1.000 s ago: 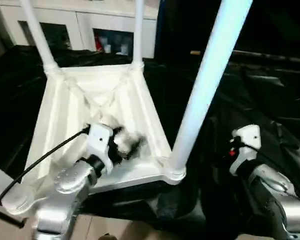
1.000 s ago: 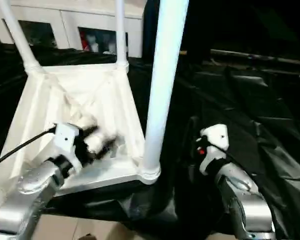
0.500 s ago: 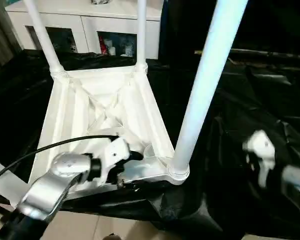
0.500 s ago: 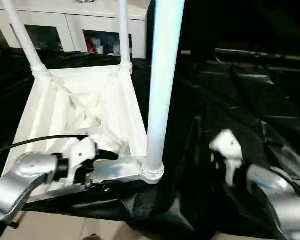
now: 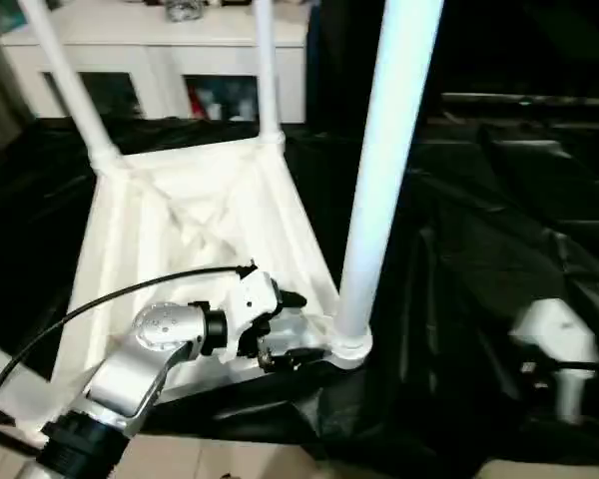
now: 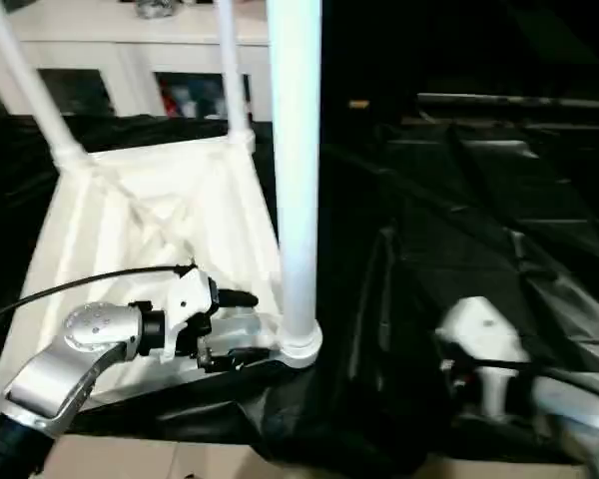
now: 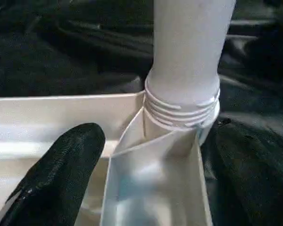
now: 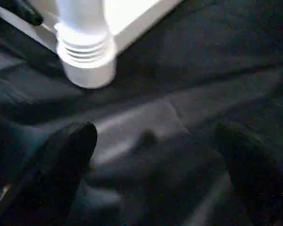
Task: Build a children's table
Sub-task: Rotate table base, then rotate leg to tighten
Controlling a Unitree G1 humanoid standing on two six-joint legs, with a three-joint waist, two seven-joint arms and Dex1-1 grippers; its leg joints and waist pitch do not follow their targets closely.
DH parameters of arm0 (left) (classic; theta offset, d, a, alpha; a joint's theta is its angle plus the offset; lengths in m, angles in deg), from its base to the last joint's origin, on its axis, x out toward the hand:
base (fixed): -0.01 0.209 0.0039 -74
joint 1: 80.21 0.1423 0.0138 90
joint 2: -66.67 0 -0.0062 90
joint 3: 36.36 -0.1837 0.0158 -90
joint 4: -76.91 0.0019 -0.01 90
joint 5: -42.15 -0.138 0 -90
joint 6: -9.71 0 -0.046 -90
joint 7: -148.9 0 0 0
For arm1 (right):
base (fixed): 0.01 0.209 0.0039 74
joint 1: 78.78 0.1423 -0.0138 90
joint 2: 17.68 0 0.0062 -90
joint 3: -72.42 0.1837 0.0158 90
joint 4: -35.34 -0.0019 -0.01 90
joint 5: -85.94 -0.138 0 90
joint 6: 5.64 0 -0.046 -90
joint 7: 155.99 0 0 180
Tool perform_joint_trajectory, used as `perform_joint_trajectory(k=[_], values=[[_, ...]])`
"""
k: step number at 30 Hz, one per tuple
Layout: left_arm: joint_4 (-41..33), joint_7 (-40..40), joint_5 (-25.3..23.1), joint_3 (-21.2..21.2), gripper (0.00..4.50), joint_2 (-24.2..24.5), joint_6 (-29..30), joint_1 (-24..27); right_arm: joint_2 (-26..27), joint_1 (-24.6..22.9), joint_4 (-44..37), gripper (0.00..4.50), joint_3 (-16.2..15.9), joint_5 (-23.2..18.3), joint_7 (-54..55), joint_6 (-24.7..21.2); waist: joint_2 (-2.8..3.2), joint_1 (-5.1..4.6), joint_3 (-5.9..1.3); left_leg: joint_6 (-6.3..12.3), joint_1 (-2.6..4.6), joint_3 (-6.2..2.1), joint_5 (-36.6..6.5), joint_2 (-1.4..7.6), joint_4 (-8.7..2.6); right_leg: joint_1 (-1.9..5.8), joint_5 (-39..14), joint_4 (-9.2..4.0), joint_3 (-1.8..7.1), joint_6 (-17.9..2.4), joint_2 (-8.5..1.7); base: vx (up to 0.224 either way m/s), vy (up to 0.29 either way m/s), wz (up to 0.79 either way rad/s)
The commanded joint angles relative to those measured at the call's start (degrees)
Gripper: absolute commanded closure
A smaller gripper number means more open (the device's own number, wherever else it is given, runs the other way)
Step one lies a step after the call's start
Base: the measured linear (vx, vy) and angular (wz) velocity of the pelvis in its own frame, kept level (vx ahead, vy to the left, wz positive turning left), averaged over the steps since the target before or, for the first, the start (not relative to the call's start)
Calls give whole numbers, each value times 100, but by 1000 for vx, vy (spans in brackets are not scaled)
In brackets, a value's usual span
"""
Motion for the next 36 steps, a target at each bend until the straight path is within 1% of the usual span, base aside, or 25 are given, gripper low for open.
perform_joint_trajectory(k=[1,2,3,4,5,6,7,8,9,10,11,13,14,17,18,20,21,23,24,25,26,27,28,30,36], values=[[78,56,-14,190,12,0,-139,7,-248,-164,-627,0,869,-475,-151,-547,-234,-100,-224,402,-46,60,-734,49,-351,189,-386,-582,208,-820,-300,0,0,0],[58,29,29,223,12,3,-136,4,-248,-172,-716,0,1064,-615,-145,-647,-184,-85,-247,433,-35,48,-687,51,-348,191,-308,-548,217,-842,-321,0,0,0],[37,-2,86,261,12,6,-145,1,-246,-192,-839,0,1306,-821,-106,-781,-181,-99,-235,470,-22,53,-699,47,-349,164,-312,-555,210,-862,-321,0,0,0],[-39,-55,101,267,12,59,-157,-2,-81,-144,-763,0,1388,-962,56,-738,-134,-76,-224,496,-38,36,-716,44,-356,154,-440,-564,190,-876,-354,0,0,0],[-114,-120,126,254,12,114,-130,-2,82,-112,-608,0,1344,-993,194,-597,-128,-78,-220,458,-47,33,-754,42,-365,141,-570,-585,178,-882,-363,0,0,0],[-179,-198,192,244,12,148,-29,2,186,-117,-444,0,1238,-931,240,-429,-135,-96,-224,420,-52,35,-761,48,-367,128,-611,-584,179,-884,-366,0,0,0],[-292,-329,304,223,12,206,196,-10,420,-79,59,0,872,-717,293,-14,-112,-117,-210,315,-25,22,-951,62,-401,96,-752,-591,161,-982,-357,0,0,0],[-323,-372,298,189,12,245,264,-26,546,-28,325,0,652,-591,311,160,-129,-130,-212,289,-13,30,-1004,66,-399,83,-754,-593,161,-1028,-358,0,0,0],[-326,-378,292,182,12,252,270,-30,570,-13,375,0,610,-566,318,193,-138,-146,-202,266,-19,33,-1058,59,-403,75,-792,-593,160,-1071,-359,0,0,0],[-331,-402,244,141,12,288,281,-60,690,89,634,0,398,-426,364,364,-132,-149,-203,235,-20,33,-1118,48,-406,80,-846,-602,157,-1108,-352,0,0,0],[-339,-424,204,104,12,324,326,-88,776,184,812,0,207,-297,392,439,-154,-155,-203,233,-28,37,-1102,40,-405,105,-822,-594,159,-1110,-350,0,0,0],[-378,-538,244,57,12,383,525,-146,821,393,940,0,-96,-119,392,465,-147,-137,-215,299,-48,45,-834,30,-389,135,-515,-566,169,-1098,-348,0,0,0],[-378,-538,244,57,12,383,525,-146,821,393,940,0,-96,-119,392,465,-137,-128,-227,346,-60,47,-624,30,-374,151,-240,-540,171,-1098,-346,0,0,0],[-684,-580,429,83,12,474,1135,-188,869,748,843,0,-169,-179,417,208,-106,-109,-242,403,-50,52,-409,36,-362,164,214,-486,166,-1169,-348,0,0,0],[-690,-579,430,82,12,476,1145,-188,869,750,844,0,-170,-179,417,211,-102,-109,-242,415,-48,54,-395,35,-360,160,252,-487,164,-1191,-347,0,0,0],[-1037,-458,372,5,12,592,1584,-159,787,818,904,0,-256,-137,355,331,-111,-87,-240,437,-43,65,-423,51,-361,168,324,-482,163,-1220,-345,0,0,0],[-1536,-369,296,-79,12,751,1952,-65,693,862,991,0,-377,-51,234,533,-143,-72,-243,454,-46,60,-381,57,-356,179,413,-468,164,-1217,-351,0,0,0],[-1878,-191,341,-3,12,773,2245,17,666,893,1010,0,-387,-57,184,585,-129,-55,-240,489,-58,65,-330,51,-351,180,469,-465,168,-1213,-349,0,0,0],[-1995,-70,359,58,12,755,2388,42,660,911,1018,0,-380,-75,176,586,-148,-37,-223,507,-65,68,-302,44,-355,169,505,-461,165,-1227,-341,0,0,0],[-2155,30,278,76,12,812,2512,104,652,951,1043,0,-385,-92,159,584,-200,-36,-202,522,-67,81,-353,40,-360,158,413,-485,158,-1234,-332,0,0,0],[-2250,73,226,81,12,848,2593,137,650,978,1061,0,-391,-95,149,582,-171,-29,-198,505,-69,77,-428,38,-368,156,236,-485,154,-1212,-334,0,0,0],[-2396,101,101,34,12,933,2682,191,636,1021,1107,0,-407,-81,123,600,-226,-20,-200,512,-70,85,-434,39,-363,160,197,-492,156,-1177,-336,0,0,0],[-2543,175,24,12,12,966,2810,239,631,1079,1150,0,-427,-68,93,605,-221,-5,-174,512,-79,76,-442,41,-375,139,112,-497,158,-1128,-342,0,0,0],[-2858,395,-118,-96,12,1013,3173,292,633,1210,1235,0,-459,-73,66,626,-211,5,-175,475,-65,76,-462,53,-373,127,99,-490,163,-1116,-344,0,0,0],[-2908,941,-224,-258,49,688,3371,238,677,1328,1293,0,-602,-92,36,631,-260,16,-158,480,-73,87,-339,44,-360,130,377,-468,169,-1182,-327,0,0,0]])
